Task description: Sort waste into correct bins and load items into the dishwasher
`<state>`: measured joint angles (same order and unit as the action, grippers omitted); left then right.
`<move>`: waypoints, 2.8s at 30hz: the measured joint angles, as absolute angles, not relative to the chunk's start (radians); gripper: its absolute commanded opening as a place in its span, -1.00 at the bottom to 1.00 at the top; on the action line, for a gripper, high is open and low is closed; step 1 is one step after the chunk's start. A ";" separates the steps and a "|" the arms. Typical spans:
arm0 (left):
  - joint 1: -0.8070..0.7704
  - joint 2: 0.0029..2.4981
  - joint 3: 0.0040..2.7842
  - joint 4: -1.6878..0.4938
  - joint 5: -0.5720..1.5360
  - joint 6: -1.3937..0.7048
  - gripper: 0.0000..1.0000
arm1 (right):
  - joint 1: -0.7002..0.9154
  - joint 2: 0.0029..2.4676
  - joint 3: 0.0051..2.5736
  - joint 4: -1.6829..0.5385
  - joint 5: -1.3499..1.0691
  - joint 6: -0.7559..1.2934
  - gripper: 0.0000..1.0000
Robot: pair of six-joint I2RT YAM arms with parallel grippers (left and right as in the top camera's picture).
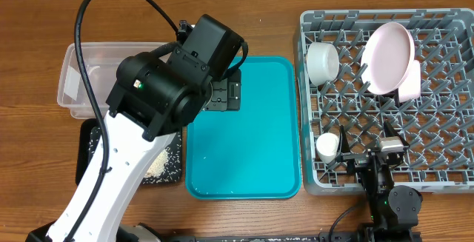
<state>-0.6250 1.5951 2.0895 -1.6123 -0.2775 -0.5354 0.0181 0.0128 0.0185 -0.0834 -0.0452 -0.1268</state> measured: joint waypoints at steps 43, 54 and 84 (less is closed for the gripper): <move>-0.233 0.353 0.552 -0.249 -0.021 -0.120 1.00 | 0.015 0.013 0.019 -0.083 -0.045 -0.127 1.00; -0.233 0.065 0.229 -0.186 -0.011 -0.120 0.99 | 0.014 0.013 0.019 -0.083 -0.045 -0.127 1.00; -0.206 0.013 0.008 -0.076 -0.019 -0.120 0.99 | 0.015 0.013 0.019 -0.083 -0.045 -0.127 1.00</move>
